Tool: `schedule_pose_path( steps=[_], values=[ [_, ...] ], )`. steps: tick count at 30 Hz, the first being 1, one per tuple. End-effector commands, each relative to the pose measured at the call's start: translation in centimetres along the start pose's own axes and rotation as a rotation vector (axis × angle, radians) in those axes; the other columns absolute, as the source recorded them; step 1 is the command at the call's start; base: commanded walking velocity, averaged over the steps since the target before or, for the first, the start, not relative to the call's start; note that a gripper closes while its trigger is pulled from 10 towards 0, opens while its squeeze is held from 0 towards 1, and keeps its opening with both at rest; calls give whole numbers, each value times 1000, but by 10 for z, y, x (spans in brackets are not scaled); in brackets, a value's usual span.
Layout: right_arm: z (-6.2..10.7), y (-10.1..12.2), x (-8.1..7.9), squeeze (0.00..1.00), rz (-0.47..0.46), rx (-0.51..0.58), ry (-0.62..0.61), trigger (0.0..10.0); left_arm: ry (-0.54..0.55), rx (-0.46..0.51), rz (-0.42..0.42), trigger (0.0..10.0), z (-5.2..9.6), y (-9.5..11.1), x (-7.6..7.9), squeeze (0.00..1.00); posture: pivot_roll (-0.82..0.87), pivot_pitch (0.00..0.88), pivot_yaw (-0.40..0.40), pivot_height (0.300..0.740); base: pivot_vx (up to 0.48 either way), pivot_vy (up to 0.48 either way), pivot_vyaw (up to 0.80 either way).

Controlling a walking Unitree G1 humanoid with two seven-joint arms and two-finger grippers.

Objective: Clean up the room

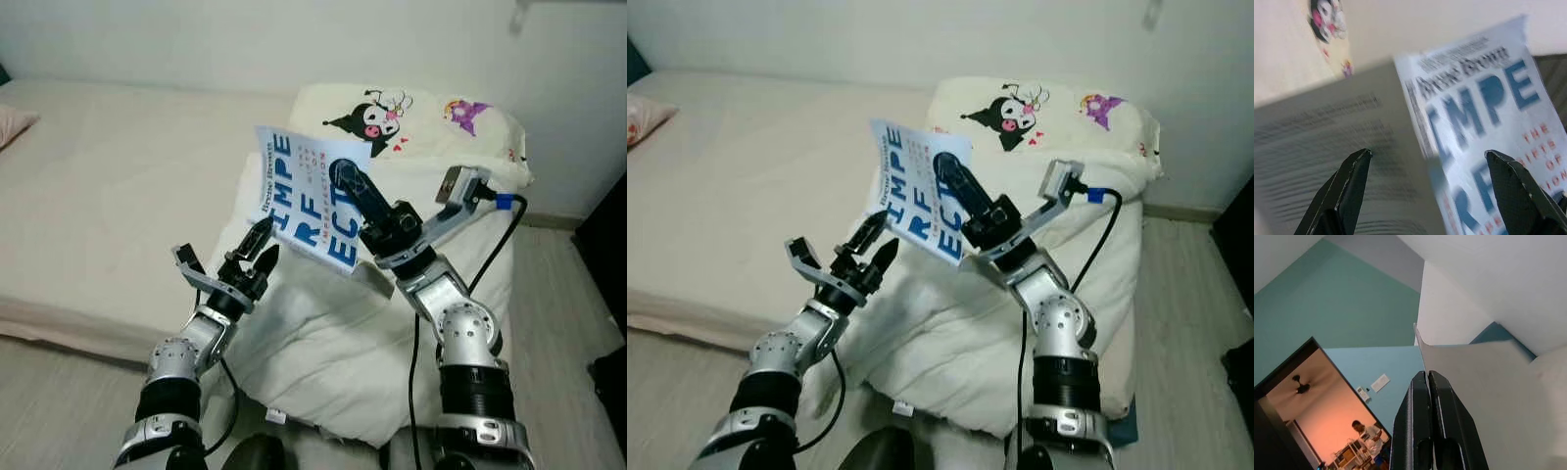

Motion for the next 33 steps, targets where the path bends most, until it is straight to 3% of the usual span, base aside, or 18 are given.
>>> schedule_pose_path(
  steps=[1, 9, 10, 13, 19, 20, 21, 33],
  values=[
    [-5, -4, -8, 0, -14, -8, 39, 0, -32, -5, 38, 10000, 3, -5, 0, 0, -73, 145, 38, 600, 0, 0, 0],
    [-6, -9, -10, 0, -25, -23, 39, 0, -47, -15, 69, 10000, 1, -13, -1, 0, -73, 147, 33, 600, 0, 0, 0],
    [-5, -13, -11, 0, -36, -34, 38, 0, -42, -52, 69, 10000, 0, -21, -4, 0, -78, 147, 29, 600, 0, 0, 0],
    [-5, -19, -15, 0, -54, -48, 41, 0, 18, -138, 34, 10000, -2, -40, -13, 0, -82, 149, 31, 600, 0, 0, 0],
    [-5, -20, -16, 0, -56, -50, 42, 0, 116, -171, -8, 10000, -4, -49, -23, 0, -83, 150, 30, 600, 0, 0, 0],
    [-5, -20, -16, 0, -56, -50, 42, 0, 136, -167, -25, 7961, -4, -50, -25, 0, -81, 151, 30, 600, 0, 0, 0],
    [-6, -19, -16, 0, -56, -50, 42, 0, 150, -168, -45, 0, -2, -49, -27, 0, -82, 150, 30, 600, 0, 0, 0],
    [-7, -19, -17, 0, -53, -55, 46, 0, 147, -142, -55, 0, 1, -44, -27, 0, -85, 143, 27, 600, 0, 0, 0]
  ],
)
Point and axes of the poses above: a point about 5 cm out from each wrist's last joint towards the gripper, its own z axis pointing back from the gripper into the wrist, its own y axis along the axis of the wrist's last joint, x = y × z, the point moved 1 cm from there along -z, pointing out of the wrist towards the gripper, and after that the axes turned 7 degrees about z, right-handed, at the moved point
